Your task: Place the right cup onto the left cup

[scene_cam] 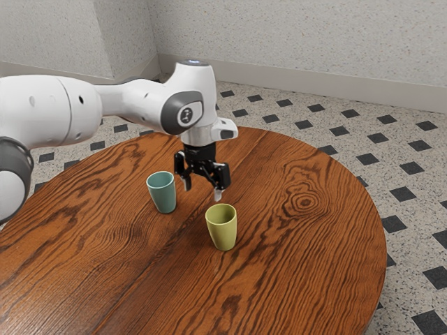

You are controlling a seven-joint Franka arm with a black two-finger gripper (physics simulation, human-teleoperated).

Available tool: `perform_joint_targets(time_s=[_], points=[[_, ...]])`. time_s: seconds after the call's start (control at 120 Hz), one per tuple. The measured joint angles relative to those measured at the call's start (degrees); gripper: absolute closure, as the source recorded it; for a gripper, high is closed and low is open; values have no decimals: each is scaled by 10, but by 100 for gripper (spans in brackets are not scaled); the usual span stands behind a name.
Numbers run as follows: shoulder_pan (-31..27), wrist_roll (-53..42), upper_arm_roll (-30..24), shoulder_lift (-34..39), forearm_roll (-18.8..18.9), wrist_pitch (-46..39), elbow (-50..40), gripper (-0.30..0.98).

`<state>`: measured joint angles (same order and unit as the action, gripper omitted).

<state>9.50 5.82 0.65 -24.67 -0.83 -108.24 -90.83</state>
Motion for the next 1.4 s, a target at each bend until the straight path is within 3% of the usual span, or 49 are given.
perform_joint_targets(time_s=[0.492,1.033,1.4], points=[[6,16,0,-72,-1,4,43,0],[7,25,0,-83,-4,-4,33,0],[7,29,1,-82,-4,-6,33,33]])
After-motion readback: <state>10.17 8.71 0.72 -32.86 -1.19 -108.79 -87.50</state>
